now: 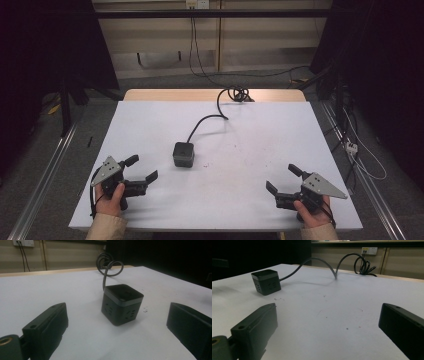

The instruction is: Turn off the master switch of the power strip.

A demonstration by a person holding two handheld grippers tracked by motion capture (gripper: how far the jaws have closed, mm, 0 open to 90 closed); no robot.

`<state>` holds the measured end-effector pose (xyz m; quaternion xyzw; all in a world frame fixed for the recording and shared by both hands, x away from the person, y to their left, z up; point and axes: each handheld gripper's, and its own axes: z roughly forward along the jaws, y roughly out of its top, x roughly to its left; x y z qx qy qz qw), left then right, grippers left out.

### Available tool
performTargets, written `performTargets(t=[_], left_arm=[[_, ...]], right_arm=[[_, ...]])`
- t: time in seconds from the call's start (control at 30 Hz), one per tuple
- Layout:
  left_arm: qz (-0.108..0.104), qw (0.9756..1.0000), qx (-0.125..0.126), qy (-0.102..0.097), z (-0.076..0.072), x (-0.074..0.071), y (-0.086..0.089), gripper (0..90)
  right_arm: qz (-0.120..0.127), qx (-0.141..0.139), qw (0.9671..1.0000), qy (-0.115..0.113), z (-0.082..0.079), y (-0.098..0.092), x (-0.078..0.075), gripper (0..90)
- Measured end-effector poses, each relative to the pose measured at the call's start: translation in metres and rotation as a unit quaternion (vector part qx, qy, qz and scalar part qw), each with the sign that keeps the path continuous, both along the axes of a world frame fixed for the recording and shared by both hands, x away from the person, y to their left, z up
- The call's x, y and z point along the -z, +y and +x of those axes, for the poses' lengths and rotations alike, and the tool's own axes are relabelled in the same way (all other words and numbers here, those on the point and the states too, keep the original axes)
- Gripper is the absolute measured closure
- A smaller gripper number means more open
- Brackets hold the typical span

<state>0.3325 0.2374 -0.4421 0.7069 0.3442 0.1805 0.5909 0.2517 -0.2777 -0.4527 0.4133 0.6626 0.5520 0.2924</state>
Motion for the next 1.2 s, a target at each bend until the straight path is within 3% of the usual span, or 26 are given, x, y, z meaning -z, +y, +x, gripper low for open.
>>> performTargets(t=[0.73, 1.03, 1.2], left_arm=[[-0.016, 0.9998, -0.009, -0.009, 0.005, -0.004, -0.010, 3.5], [-0.032, 0.9993, -0.019, 0.003, 0.012, -0.007, -0.013, 3.7], [-0.019, 0.9995, -0.022, 0.015, 0.016, -0.008, -0.019, 4.1]], right_arm=[[-0.002, 0.000, 1.0000, -0.001, 0.001, 0.000, 0.000, 1.6], [-0.001, 0.002, 1.0000, -0.003, 0.001, 0.000, -0.001, 1.6], [-0.001, -0.001, 1.0000, -0.003, 0.002, 0.001, -0.001, 1.6]])
